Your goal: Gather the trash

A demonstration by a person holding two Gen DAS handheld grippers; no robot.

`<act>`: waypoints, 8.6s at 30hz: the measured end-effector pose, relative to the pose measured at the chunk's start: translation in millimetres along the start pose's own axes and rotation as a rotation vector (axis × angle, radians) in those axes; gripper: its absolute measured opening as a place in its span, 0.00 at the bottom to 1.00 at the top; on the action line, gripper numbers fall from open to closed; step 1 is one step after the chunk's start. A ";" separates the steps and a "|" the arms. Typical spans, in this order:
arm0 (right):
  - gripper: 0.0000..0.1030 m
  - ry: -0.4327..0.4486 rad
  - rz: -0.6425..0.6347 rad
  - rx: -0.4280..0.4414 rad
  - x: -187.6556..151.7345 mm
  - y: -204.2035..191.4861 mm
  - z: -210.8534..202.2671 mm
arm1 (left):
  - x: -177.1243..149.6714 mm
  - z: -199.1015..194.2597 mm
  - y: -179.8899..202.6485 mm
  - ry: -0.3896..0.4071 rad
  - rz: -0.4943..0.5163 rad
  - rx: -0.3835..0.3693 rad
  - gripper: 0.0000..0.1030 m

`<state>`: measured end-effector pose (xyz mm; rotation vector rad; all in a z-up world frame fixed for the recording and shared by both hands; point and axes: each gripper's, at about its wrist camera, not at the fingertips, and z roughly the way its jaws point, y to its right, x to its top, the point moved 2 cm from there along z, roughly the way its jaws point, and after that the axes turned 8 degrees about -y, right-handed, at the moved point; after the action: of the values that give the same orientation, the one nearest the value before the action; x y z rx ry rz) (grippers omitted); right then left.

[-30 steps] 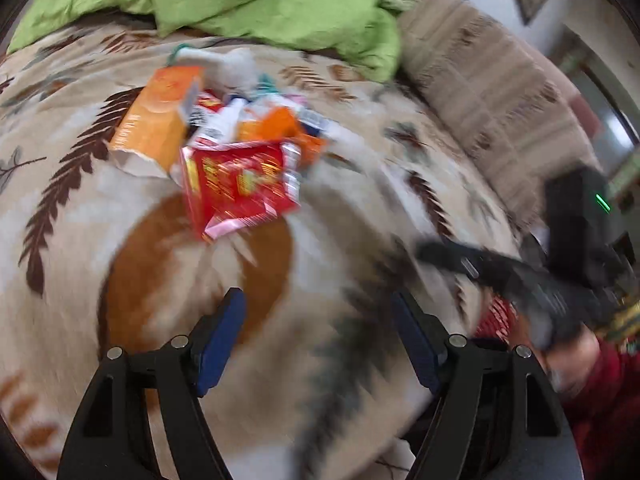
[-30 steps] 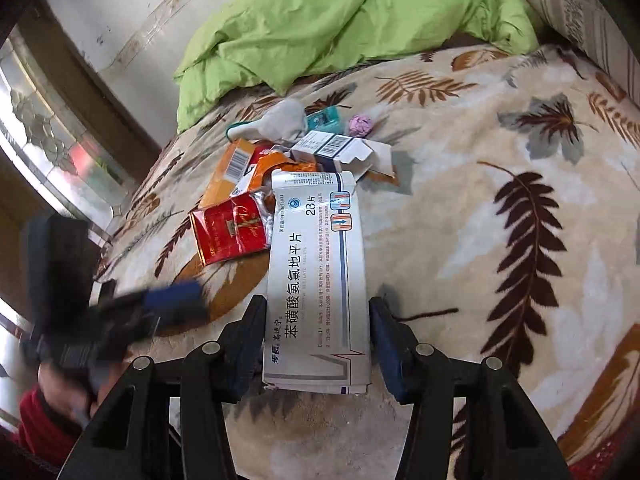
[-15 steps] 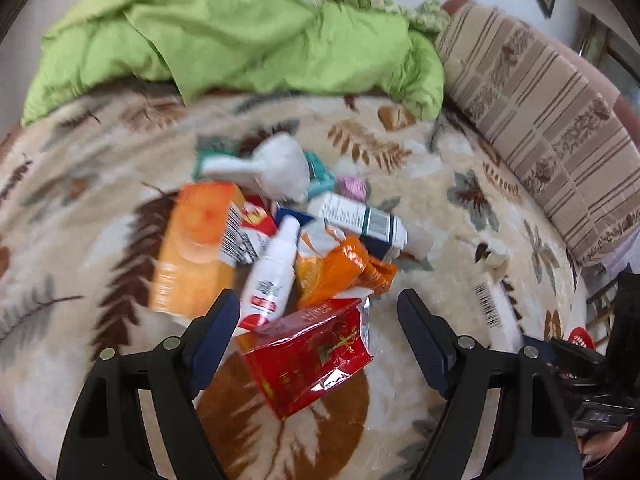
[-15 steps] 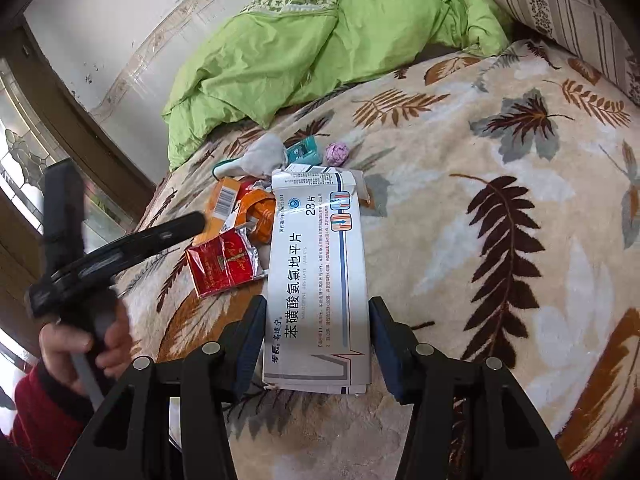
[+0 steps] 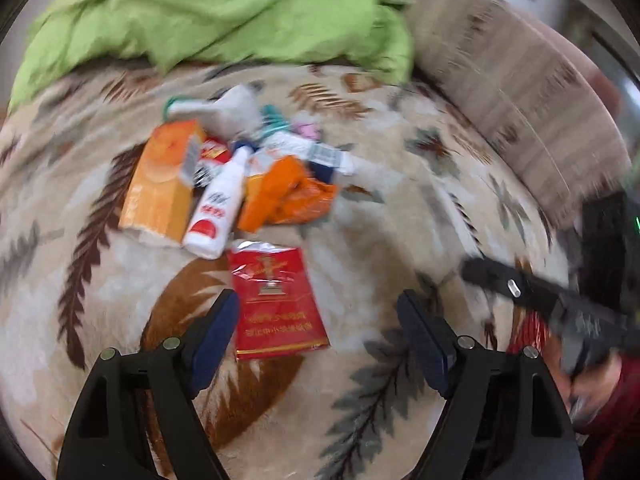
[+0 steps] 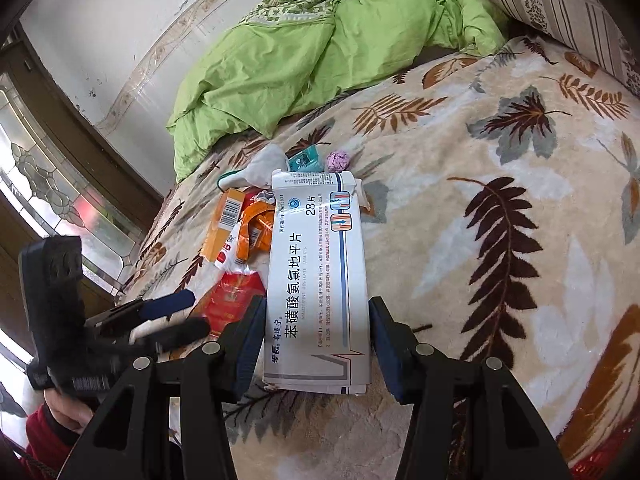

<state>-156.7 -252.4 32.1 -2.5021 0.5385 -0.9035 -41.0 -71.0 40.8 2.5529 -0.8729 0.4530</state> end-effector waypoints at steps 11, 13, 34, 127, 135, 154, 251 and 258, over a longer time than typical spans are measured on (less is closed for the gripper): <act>0.53 -0.001 -0.038 -0.036 -1.8 -6.4 1.6 | -3.9 41.0 -2.4 -0.042 -0.119 0.258 0.70; 0.53 -0.002 -0.052 -0.047 -2.3 -8.9 2.4 | -6.1 40.3 -3.0 -0.015 -0.115 0.291 0.55; 0.53 0.031 -0.215 -0.134 -23.8 -40.5 -2.1 | -94.4 -48.0 9.0 0.333 -0.232 0.424 0.53; 0.53 0.026 -0.232 -0.131 -37.9 -45.4 -10.9 | -107.7 -61.7 3.4 0.310 -0.253 0.558 0.53; 0.53 0.026 -0.231 -0.131 -38.0 -45.4 -10.8 | -105.3 -59.5 4.2 0.308 -0.252 0.558 0.53; 0.53 0.090 0.034 -0.094 -57.8 27.7 -138.3 | -68.9 -79.9 136.0 0.332 0.111 0.144 0.53; 0.31 -0.188 -0.144 -0.096 23.6 -4.1 41.4 | 52.1 58.0 -39.2 0.028 -0.134 0.254 0.28; 0.53 -0.133 -0.290 -0.150 21.9 -19.0 23.3 | 19.9 39.3 -37.7 0.045 -0.137 0.214 0.28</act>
<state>-121.5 -241.2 36.5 -2.8028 0.2101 -0.8145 4.7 -72.3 5.2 2.7629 -0.6596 0.5871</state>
